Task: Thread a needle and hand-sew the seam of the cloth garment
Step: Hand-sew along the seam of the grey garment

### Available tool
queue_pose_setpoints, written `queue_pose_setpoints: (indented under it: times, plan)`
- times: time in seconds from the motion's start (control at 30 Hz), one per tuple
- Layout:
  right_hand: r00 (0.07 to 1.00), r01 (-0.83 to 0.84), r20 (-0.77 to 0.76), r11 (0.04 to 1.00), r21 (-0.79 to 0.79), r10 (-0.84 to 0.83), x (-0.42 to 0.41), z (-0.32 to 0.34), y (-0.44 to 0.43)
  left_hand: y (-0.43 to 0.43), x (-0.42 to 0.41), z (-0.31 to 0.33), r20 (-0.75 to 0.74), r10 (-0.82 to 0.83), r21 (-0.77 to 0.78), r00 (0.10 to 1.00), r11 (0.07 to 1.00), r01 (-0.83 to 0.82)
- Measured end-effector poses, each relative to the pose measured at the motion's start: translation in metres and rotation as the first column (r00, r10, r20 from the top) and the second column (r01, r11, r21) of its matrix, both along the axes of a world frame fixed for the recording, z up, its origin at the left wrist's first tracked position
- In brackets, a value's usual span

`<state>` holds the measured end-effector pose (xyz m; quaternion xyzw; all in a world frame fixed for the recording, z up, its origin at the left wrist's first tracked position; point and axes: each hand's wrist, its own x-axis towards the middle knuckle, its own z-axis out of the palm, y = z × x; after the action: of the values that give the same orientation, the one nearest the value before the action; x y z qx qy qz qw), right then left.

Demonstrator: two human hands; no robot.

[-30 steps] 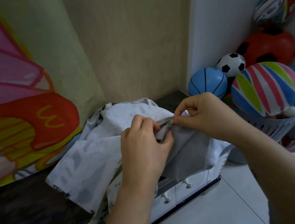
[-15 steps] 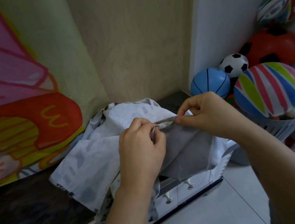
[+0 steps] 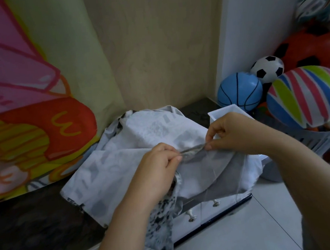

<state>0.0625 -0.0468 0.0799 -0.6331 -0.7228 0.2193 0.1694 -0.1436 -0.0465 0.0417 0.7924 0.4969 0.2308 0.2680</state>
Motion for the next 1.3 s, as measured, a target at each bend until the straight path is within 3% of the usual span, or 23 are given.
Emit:
queue_pose_setpoints:
  times: [0.17,0.3,0.4,0.6,0.77,0.97,1.3]
  plan:
    - [0.995,0.019,0.093,0.999,0.041,-0.023,-0.006,-0.003,0.003,0.0,0.009,-0.001,0.054,0.122,0.279,0.991,0.951,-0.132]
    - [0.998,0.062,-0.034,0.997,0.039,-0.06,-0.001,0.003,0.003,0.001,0.009,-0.001,0.097,0.127,0.344,0.987,0.927,-0.153]
    - [0.981,0.115,-0.162,0.993,0.013,-0.111,0.001,0.007,0.002,0.001,0.01,-0.003,0.087,0.13,0.342,0.988,0.927,-0.152]
    - [0.98,0.197,-0.049,0.975,0.101,-0.193,-0.008,0.009,-0.001,-0.008,0.015,-0.001,0.091,0.156,0.261,0.984,0.949,-0.175]
    - [0.983,0.179,-0.066,0.979,0.098,-0.173,-0.01,0.012,-0.003,-0.014,0.024,-0.001,0.123,0.216,0.264,0.969,0.934,-0.241]
    - [0.989,0.135,-0.066,0.988,0.079,-0.13,-0.012,0.015,-0.004,-0.009,0.04,-0.003,0.174,0.234,0.39,0.956,0.876,-0.286]
    - [0.994,0.089,-0.074,0.995,0.054,-0.084,-0.007,0.015,-0.002,-0.002,0.041,-0.001,0.21,0.173,0.339,0.962,0.91,-0.237]
